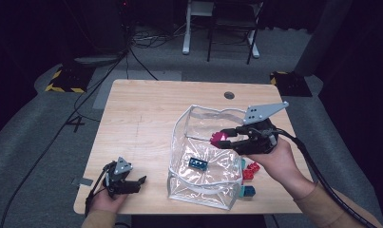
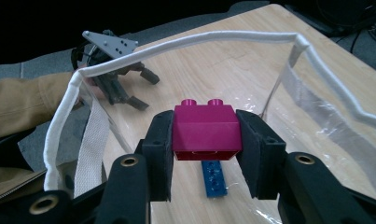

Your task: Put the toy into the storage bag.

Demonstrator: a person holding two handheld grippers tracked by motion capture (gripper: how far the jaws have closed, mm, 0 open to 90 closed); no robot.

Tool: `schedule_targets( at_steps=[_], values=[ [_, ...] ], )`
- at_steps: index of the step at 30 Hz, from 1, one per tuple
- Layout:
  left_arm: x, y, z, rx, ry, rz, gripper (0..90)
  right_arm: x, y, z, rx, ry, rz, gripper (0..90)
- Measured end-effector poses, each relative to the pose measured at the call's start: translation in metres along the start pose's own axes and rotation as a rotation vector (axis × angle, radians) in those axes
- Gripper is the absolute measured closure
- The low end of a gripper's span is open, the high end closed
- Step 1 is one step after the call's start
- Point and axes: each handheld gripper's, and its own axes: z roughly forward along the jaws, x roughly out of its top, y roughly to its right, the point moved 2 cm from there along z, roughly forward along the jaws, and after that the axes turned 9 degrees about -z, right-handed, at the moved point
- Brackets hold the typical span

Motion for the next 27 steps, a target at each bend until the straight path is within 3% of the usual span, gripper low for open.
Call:
schedule_targets(
  at_steps=[15, 18, 27],
  values=[
    [0.0, 0.0, 0.0, 0.0, 0.0, 0.001, 21.4, -0.006, -0.014, 0.017, 0.066, -0.034, -0.02, 57.2],
    [0.0, 0.0, 0.0, 0.0, 0.0, 0.001, 21.4, -0.008, -0.014, 0.018, 0.055, -0.043, -0.024, 48.1],
    [0.0, 0.0, 0.0, 0.0, 0.0, 0.001, 21.3, -0.015, -0.007, -0.001, 0.021, -0.02, 0.003, 46.6]
  ],
)
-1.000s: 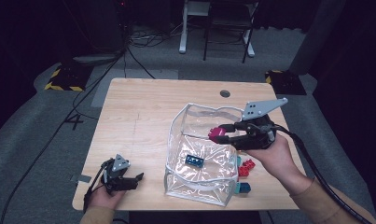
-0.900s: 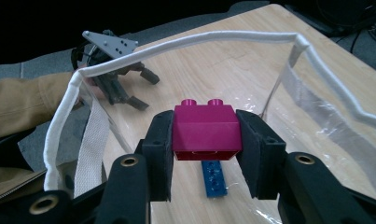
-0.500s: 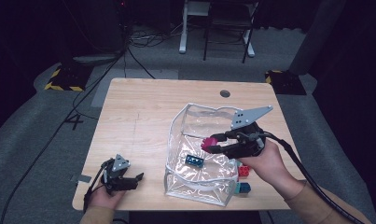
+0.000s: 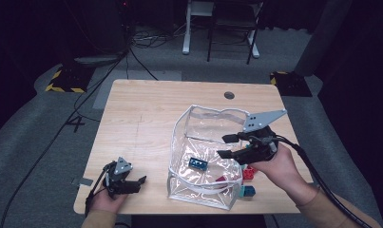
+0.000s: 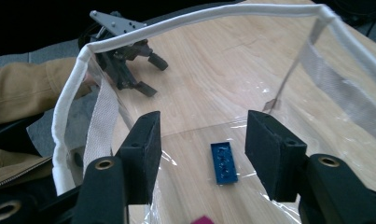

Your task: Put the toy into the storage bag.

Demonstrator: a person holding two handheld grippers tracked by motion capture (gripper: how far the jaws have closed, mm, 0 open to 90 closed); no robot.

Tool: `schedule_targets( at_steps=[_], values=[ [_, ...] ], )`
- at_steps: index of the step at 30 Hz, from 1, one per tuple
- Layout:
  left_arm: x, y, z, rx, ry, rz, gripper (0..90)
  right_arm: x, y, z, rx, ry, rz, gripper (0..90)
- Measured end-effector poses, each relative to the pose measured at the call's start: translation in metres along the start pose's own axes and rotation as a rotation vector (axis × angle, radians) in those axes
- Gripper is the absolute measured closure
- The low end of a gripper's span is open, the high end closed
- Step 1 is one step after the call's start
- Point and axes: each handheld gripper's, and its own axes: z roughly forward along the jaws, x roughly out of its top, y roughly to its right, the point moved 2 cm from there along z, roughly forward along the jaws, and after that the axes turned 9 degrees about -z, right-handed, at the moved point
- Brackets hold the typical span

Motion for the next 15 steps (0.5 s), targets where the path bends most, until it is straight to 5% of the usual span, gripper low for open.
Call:
schedule_targets(
  at_steps=[15],
  values=[
    [0.0, 0.0, 0.0, -0.001, 0.0, 0.0, 21.4, -0.028, 0.029, -0.049, -0.128, 0.034, 0.084, 45.9]
  ],
)
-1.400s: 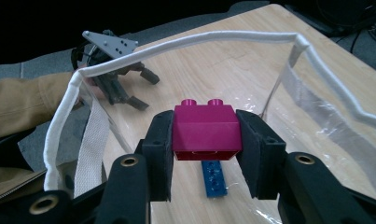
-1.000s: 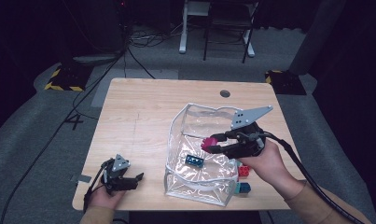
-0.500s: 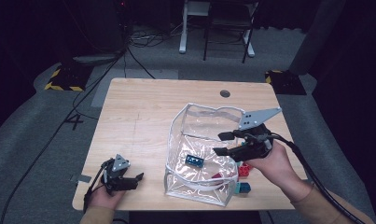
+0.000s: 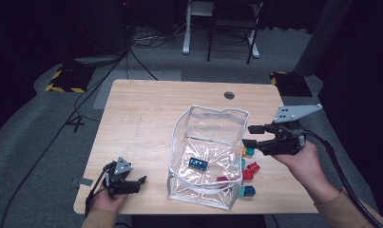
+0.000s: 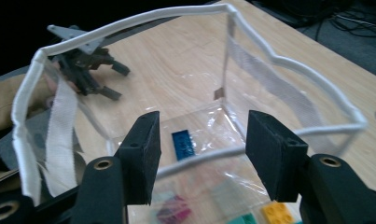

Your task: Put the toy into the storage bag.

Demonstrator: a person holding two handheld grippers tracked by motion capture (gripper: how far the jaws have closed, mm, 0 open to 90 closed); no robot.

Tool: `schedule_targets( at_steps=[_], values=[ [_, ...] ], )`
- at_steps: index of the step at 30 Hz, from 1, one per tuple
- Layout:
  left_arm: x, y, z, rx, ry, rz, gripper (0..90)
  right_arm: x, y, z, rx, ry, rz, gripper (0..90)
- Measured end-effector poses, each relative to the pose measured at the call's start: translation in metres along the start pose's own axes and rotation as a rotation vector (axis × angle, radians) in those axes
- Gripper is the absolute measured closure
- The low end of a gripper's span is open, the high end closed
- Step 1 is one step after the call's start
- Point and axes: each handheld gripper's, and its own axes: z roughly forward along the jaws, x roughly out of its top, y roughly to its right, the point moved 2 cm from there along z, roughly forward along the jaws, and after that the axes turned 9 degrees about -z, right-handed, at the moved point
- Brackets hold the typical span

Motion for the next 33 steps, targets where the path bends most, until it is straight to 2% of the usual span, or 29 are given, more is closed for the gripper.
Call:
schedule_targets(
  at_steps=[7, 14, 25, 33],
  values=[
    [0.0, 0.0, 0.0, 0.001, 0.0, 0.0, 21.3, -0.016, 0.022, -0.015, -0.069, 0.002, 0.051, 45.7],
    [0.0, 0.0, 0.0, 0.001, 0.0, 0.002, 21.3, -0.033, 0.04, -0.022, -0.119, -0.008, 0.08, 44.3],
    [0.0, 0.0, 0.0, 0.002, 0.0, 0.002, 21.3, -0.063, 0.069, -0.021, -0.18, -0.032, 0.148, 44.0],
    [0.0, 0.0, 0.0, 0.002, 0.001, 0.002, 21.4, -0.08, 0.08, -0.016, -0.199, -0.046, 0.18, 44.0]
  ],
)
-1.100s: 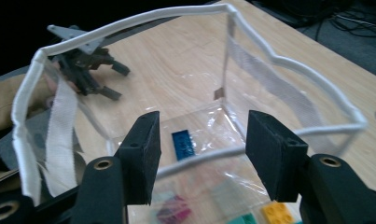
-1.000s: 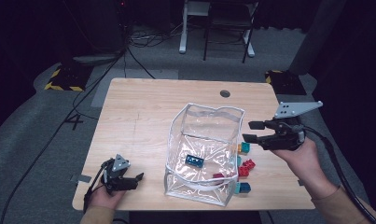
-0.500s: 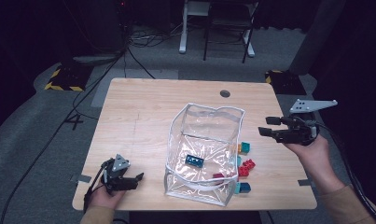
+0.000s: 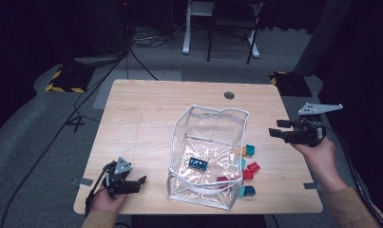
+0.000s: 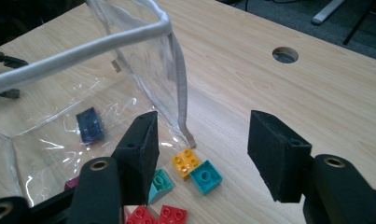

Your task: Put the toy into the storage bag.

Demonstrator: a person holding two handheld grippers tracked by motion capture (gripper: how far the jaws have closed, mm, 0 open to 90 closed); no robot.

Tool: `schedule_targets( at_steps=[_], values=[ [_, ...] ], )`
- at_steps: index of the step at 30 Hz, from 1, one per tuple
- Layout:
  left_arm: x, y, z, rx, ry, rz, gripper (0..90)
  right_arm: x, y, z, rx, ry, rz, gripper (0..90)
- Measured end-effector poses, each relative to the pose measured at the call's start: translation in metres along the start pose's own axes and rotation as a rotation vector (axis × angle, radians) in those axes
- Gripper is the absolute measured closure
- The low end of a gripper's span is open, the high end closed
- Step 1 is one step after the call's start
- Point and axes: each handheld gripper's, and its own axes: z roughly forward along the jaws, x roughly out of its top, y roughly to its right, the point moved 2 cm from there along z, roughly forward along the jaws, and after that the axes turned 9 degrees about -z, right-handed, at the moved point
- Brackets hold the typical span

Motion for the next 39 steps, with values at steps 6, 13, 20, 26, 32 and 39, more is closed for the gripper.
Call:
schedule_targets(
  at_steps=[6, 13, 20, 26, 32, 39],
  values=[
    [0.0, 0.0, 0.0, 0.0, 0.0, 0.0, 21.3, -0.013, 0.002, 0.016, -0.002, -0.019, 0.015, 43.9],
    [0.0, 0.0, 0.0, 0.0, 0.0, 0.0, 21.3, -0.035, 0.004, 0.045, 0.018, -0.054, 0.051, 43.6],
    [0.0, 0.0, 0.0, 0.0, 0.0, 0.0, 21.3, -0.057, 0.007, 0.074, 0.018, -0.103, 0.072, 43.0],
    [0.0, 0.0, 0.0, 0.0, 0.0, 0.0, 21.3, -0.072, 0.008, 0.092, 0.019, -0.136, 0.083, 43.6],
    [0.0, 0.0, 0.0, 0.0, 0.0, 0.0, 21.3, -0.084, 0.005, 0.108, 0.017, -0.163, 0.078, 43.1],
    [0.0, 0.0, 0.0, 0.001, 0.0, 0.001, 21.3, -0.092, 0.002, 0.122, 0.02, -0.182, 0.074, 42.5]
  ],
)
